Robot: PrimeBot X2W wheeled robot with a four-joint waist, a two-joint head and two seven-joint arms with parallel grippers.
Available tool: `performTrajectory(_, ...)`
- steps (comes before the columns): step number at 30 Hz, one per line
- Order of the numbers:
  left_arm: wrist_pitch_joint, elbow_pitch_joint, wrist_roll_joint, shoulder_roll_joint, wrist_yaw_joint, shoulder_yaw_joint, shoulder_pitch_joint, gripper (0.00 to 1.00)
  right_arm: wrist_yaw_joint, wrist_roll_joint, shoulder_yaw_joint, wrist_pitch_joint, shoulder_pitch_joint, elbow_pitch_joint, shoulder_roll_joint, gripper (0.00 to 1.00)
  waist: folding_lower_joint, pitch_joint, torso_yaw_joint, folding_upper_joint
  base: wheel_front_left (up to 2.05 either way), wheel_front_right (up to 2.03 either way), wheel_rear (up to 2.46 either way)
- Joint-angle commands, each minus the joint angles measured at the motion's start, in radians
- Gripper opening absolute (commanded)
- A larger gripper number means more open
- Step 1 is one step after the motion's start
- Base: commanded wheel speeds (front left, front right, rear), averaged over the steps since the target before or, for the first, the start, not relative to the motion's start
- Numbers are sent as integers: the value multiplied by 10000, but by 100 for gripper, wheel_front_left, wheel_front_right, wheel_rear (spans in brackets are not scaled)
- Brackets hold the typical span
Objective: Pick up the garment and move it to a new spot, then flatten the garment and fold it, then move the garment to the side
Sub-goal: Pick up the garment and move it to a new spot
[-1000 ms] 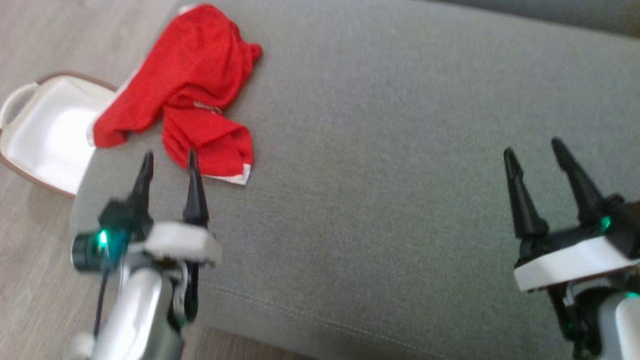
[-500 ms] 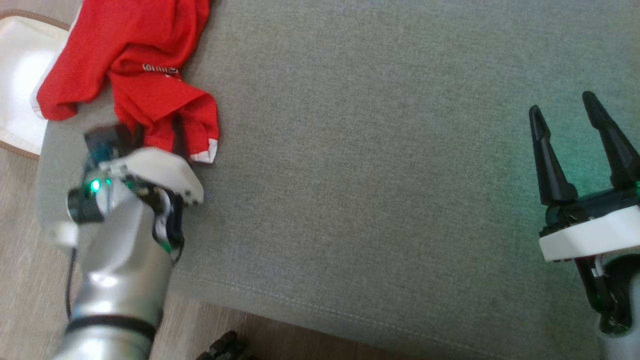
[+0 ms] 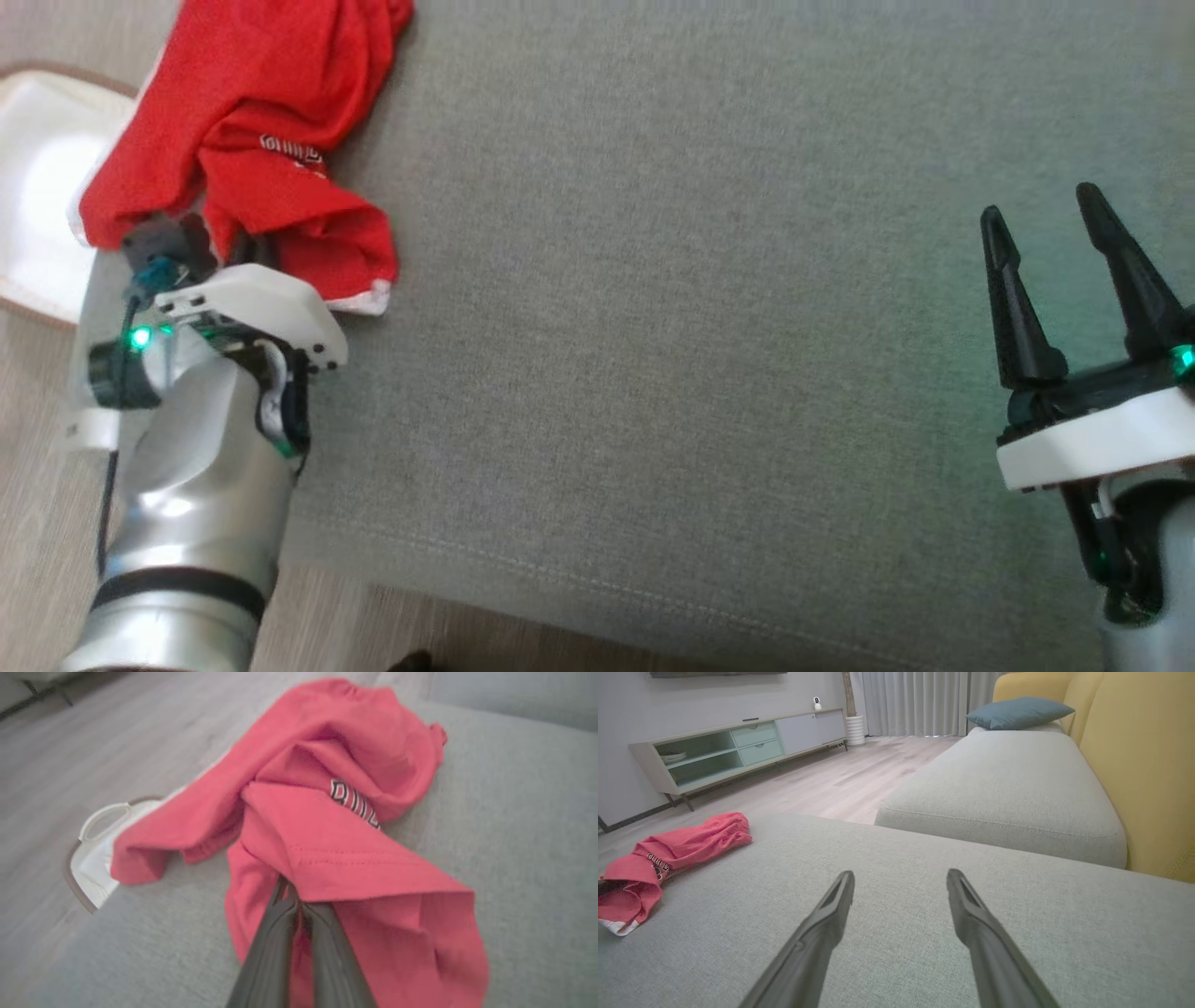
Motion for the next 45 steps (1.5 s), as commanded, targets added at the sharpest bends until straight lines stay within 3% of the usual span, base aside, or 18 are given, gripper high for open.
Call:
performTrajectory(1,-183,-591,170,627,168,272,45,0,37,77,181,-129,-33,-287,74,100,0,-393,-68,0,0,0,0)
performTrajectory(7,-204,-3897,822,1008,739,581,1328,0,37,80,181,-466,278,40,484,100,0,-1418,-237,0,0,0,0)
performTrajectory(12,-206,-6194,1190,1189,941,501,2619,0,37,86,158,-674,577,228,796,100,0,-2164,-500,0,0,0,0)
performTrajectory(19,634,-9034,1417,1181,1061,-112,4254,0,37,118,156,-858,934,357,1114,100,0,-2793,-1166,0,0,0,0)
performTrajectory(24,1339,-10384,1499,981,948,-845,4990,0,37,160,265,-935,984,364,1240,100,0,-2887,-2041,0,0,0,0)
performTrajectory(31,1693,-10467,1466,512,521,-1763,4706,0,37,208,381,-1039,836,333,1314,100,0,-2589,-3418,0,0,0,0)
performTrajectory(33,1703,-10102,1471,232,203,-2241,4198,0,37,267,412,-1102,748,340,1343,100,0,-2368,-4167,0,0,0,0)
performTrajectory(38,1620,-9361,1558,-169,-124,-2941,3180,0,37,403,564,-1254,513,412,1385,100,0,-1863,-5457,0,0,0,0)
performTrajectory(45,1365,-7894,1453,-432,-278,-3488,1843,0,37,671,639,-1585,288,664,1436,100,0,-949,-6620,0,0,0,0)
